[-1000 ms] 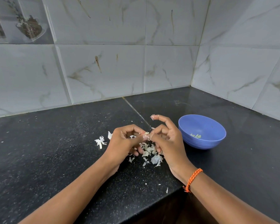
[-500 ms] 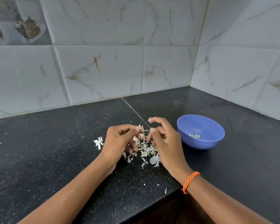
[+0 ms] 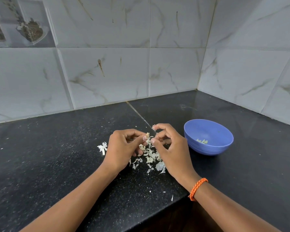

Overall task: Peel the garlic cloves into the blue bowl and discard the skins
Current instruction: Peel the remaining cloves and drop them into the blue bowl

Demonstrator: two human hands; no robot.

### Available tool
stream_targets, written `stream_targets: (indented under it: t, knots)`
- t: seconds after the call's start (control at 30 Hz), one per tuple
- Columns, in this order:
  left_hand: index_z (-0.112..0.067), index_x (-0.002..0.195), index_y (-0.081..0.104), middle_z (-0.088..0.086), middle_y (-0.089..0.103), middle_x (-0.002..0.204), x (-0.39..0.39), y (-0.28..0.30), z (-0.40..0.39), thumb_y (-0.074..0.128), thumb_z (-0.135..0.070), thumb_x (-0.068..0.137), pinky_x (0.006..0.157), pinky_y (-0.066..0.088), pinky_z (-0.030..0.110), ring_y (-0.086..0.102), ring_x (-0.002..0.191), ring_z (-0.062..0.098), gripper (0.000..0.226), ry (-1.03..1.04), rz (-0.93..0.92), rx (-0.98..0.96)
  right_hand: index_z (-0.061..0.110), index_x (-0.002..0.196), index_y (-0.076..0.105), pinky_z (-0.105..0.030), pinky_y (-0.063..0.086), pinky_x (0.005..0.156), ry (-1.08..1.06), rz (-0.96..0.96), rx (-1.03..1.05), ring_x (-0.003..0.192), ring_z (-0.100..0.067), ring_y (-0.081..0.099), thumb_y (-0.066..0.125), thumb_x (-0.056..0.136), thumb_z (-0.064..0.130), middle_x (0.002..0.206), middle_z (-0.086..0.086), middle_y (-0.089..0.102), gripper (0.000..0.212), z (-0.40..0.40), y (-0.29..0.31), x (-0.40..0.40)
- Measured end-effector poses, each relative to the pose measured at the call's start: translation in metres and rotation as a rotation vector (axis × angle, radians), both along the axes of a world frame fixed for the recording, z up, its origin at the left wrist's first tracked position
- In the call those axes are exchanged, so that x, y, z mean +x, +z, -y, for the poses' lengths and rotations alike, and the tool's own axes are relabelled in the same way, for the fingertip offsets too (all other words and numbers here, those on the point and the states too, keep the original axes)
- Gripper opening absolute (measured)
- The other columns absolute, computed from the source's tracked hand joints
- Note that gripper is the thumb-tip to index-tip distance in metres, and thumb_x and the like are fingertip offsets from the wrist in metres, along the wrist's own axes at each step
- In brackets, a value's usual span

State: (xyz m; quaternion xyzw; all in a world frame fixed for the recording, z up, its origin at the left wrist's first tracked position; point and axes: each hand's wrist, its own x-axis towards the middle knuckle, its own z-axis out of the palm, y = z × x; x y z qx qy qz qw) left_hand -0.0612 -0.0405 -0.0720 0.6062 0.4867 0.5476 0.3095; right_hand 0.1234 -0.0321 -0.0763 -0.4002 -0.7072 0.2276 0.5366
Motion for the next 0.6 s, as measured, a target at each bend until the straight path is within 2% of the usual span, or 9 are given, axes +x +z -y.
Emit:
stream_targets:
  t: [0.13,0.27,0.33,0.5,0.6]
  knots:
    - [-0.015,0.091,0.083,0.005,0.079,0.078,0.0004,0.0016,0.0012,0.076,-0.017,0.1,0.049,0.053,0.028,0.072,0.057,0.026,0.011,0.017,-0.022,0.01,0.024,0.127,0.07,-0.028,0.06,0.084,0.019,-0.023,0.041,0.105,-0.016,0.067,0.071,0.095,-0.002,0.108,0.009,0.067,0.041,-0.0008,-0.0014,0.0005]
    - [-0.017,0.089,0.083,0.004,0.079,0.077,-0.0004,0.0022,0.0013,0.078,-0.021,0.098,0.052,0.055,0.032,0.073,0.058,0.026,0.011,0.022,-0.061,0.006,0.025,0.143,0.061,-0.024,0.057,0.094,0.096,-0.105,-0.007,0.117,-0.012,0.07,0.064,0.106,0.009,0.117,0.01,0.075,0.041,0.0021,0.0011,0.0018]
    - [-0.019,0.088,0.083,0.003,0.078,0.076,0.0004,0.0023,0.0022,0.08,-0.024,0.097,0.055,0.056,0.035,0.074,0.06,0.029,0.011,0.019,-0.079,0.008,0.024,0.145,0.06,-0.026,0.059,0.094,0.127,-0.139,-0.039,0.112,-0.013,0.073,0.068,0.104,0.012,0.112,0.008,0.078,0.043,0.0031,0.0022,0.0]
    - [-0.018,0.085,0.083,0.004,0.078,0.075,0.0033,0.0028,0.0034,0.082,-0.024,0.096,0.056,0.057,0.042,0.073,0.059,0.028,0.012,-0.001,-0.074,0.009,0.025,0.13,0.066,-0.028,0.062,0.083,0.03,-0.129,-0.009,0.092,-0.012,0.076,0.077,0.096,0.006,0.093,0.009,0.078,0.041,0.0015,0.002,-0.0008]
    - [-0.013,0.086,0.082,0.007,0.077,0.077,0.0031,0.0015,0.0026,0.078,-0.021,0.099,0.055,0.054,0.035,0.07,0.058,0.026,0.015,-0.012,0.006,0.01,0.023,0.127,0.065,-0.024,0.059,0.077,0.011,-0.117,0.029,0.087,-0.015,0.072,0.076,0.095,0.004,0.091,0.009,0.076,0.039,0.0016,0.0014,-0.0011]
